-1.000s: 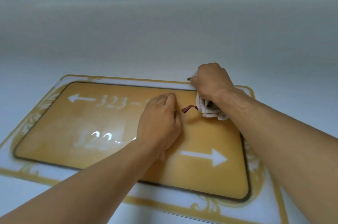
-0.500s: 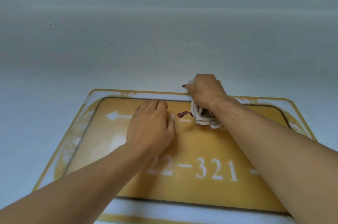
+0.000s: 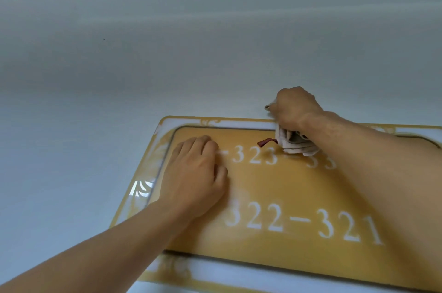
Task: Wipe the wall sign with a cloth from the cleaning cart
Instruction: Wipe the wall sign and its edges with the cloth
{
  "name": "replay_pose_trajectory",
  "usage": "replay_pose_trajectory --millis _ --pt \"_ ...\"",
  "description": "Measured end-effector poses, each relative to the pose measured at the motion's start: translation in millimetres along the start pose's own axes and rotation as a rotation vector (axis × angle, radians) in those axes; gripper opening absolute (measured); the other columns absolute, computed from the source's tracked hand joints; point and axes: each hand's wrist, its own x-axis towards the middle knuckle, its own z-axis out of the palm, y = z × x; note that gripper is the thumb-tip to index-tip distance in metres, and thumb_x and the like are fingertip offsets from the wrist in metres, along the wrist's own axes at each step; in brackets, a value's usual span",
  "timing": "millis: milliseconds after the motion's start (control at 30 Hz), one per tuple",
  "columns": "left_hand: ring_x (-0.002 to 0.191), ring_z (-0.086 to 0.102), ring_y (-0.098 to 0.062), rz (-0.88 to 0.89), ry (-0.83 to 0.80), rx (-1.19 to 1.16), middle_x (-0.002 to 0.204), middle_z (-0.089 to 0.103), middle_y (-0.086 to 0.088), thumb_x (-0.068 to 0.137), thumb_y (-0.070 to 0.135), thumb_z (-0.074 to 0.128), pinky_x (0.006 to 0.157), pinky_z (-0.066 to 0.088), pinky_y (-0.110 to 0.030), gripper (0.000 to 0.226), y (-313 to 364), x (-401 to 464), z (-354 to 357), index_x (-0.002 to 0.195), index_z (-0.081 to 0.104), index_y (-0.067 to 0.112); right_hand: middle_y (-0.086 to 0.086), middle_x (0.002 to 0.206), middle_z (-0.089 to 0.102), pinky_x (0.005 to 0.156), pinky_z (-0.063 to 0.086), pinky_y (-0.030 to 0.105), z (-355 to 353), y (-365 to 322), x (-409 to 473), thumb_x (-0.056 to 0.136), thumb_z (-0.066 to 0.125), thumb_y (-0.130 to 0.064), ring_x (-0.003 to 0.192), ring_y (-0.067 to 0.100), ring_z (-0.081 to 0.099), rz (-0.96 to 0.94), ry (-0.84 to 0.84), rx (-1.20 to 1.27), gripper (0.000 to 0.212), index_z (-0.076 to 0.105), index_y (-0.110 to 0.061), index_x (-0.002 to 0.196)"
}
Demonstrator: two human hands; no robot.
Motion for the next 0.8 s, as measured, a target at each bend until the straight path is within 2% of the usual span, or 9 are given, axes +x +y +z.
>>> replay_pose_trajectory --millis 67,167,300,367,400,500,633,733,800 --pt "0.128 0.045 -0.022 0.007 0.007 0.017 0.137 0.056 -0.004 0.082 0.035 0.035 0.111 0.028 -0.033 0.048 -1.0 -4.0 -0.9 0.118 0.06 0.014 0.014 0.1 0.065 0.08 0.041 0.037 5.2 -1.3 0.4 0.101 0.049 -0.029 0.095 0.032 0.057 -0.019 0.037 -0.049 0.035 0.049 -0.012 0.071" --pt "0.128 0.045 -0.022 0.031 -0.008 0.035 0.135 0.057 -0.004 0.082 0.038 0.029 0.11 0.029 -0.034 0.053 -3.2 -4.8 -2.7 0.117 0.061 0.014 0.014 0.109 0.064 0.084 0.04 0.038 13.9 -6.5 1.6 0.102 0.049 -0.032 0.105 0.033 0.057 -0.069 0.08 -0.073 0.026 0.062 -0.011 0.093" --pt "0.125 0.045 -0.019 -0.035 0.01 0.033 0.131 0.056 0.0 0.083 0.035 0.034 0.108 0.03 -0.032 0.042 -15.3 0.5 -5.9 0.11 0.059 0.016 0.014 0.113 0.064 0.085 0.038 0.036 22.1 -30.7 5.3 0.103 0.049 -0.037 0.109 0.032 0.056 -0.132 0.094 -0.043 0.031 0.065 -0.01 0.107" --pt "0.121 0.046 -0.019 -0.049 0.021 0.033 0.127 0.057 0.0 0.083 0.036 0.033 0.106 0.031 -0.031 0.042 -27.4 1.6 -9.8 0.108 0.059 0.016 0.012 0.109 0.064 0.083 0.037 0.036 25.3 -49.1 8.1 0.102 0.05 -0.036 0.105 0.031 0.056 -0.156 0.08 -0.017 0.029 0.065 -0.012 0.1" --pt "0.12 0.046 -0.02 -0.046 0.023 0.037 0.125 0.058 0.0 0.083 0.037 0.031 0.105 0.032 -0.031 0.043 -34.9 1.4 -12.0 0.108 0.059 0.015 0.011 0.105 0.064 0.082 0.037 0.035 26.7 -58.4 9.7 0.102 0.051 -0.035 0.101 0.03 0.055 -0.16 0.067 0.002 0.027 0.063 -0.013 0.091" --pt "0.122 0.047 -0.022 -0.039 0.018 0.075 0.128 0.058 -0.002 0.084 0.035 0.032 0.106 0.032 -0.033 0.042 -62.7 -1.4 -18.5 0.11 0.059 0.015 0.006 0.088 0.059 0.079 0.039 0.036 30.4 -85.3 13.9 0.1 0.053 -0.031 0.093 0.029 0.056 -0.153 0.034 0.035 0.034 0.049 -0.017 0.07" --pt "0.12 0.048 -0.022 -0.136 0.029 0.05 0.128 0.059 -0.001 0.088 0.036 0.031 0.101 0.034 -0.032 0.042 -112.4 -9.1 -25.6 0.114 0.059 0.017 0.006 0.09 0.055 0.078 0.035 0.036 39.1 -124.0 17.1 0.1 0.052 -0.029 0.09 0.028 0.05 -0.152 0.033 0.04 0.033 0.046 -0.018 0.069" --pt "0.131 0.044 -0.021 -0.14 -0.005 0.053 0.14 0.053 -0.002 0.086 0.031 0.028 0.11 0.032 -0.033 0.052 -151.2 -13.4 -28.8 0.127 0.057 0.016 0.007 0.091 0.056 0.077 0.035 0.036 45.8 -155.0 19.0 0.1 0.051 -0.029 0.09 0.028 0.049 -0.154 0.031 0.052 0.033 0.046 -0.018 0.07" --pt "0.134 0.042 -0.022 -0.136 -0.016 0.021 0.144 0.052 -0.002 0.09 0.022 0.032 0.112 0.03 -0.032 0.049 -173.0 -15.0 -30.3 0.131 0.056 0.013 0.007 0.091 0.055 0.078 0.034 0.036 49.5 -177.2 21.0 0.1 0.05 -0.03 0.089 0.028 0.048 -0.162 0.033 0.055 0.034 0.044 -0.018 0.069"
